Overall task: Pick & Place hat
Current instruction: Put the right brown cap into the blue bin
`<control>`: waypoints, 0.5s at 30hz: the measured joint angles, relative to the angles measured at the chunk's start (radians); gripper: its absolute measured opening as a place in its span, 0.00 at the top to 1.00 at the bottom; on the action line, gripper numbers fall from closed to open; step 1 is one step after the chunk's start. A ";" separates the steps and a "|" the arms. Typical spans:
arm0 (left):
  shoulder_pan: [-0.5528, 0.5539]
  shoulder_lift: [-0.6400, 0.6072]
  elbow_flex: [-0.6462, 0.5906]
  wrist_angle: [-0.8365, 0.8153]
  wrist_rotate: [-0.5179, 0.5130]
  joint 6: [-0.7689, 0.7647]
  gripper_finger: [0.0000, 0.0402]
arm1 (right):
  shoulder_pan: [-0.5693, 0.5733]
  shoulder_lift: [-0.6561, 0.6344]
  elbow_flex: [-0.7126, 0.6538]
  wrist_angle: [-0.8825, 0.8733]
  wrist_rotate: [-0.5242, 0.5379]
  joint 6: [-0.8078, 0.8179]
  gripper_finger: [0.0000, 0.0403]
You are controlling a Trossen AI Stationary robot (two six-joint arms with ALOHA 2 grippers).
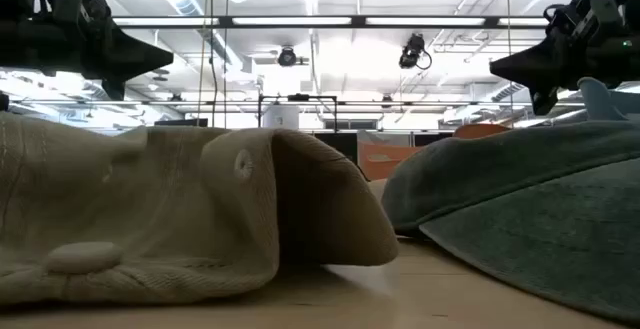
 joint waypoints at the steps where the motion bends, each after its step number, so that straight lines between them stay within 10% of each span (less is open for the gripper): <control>1: 0.000 0.000 0.000 0.000 0.000 0.000 0.95 | 0.000 0.000 0.000 0.000 0.000 0.009 0.93; 15: 0.000 -0.001 0.005 0.049 0.000 -0.079 0.95 | 0.000 0.001 0.000 0.047 0.000 0.063 0.93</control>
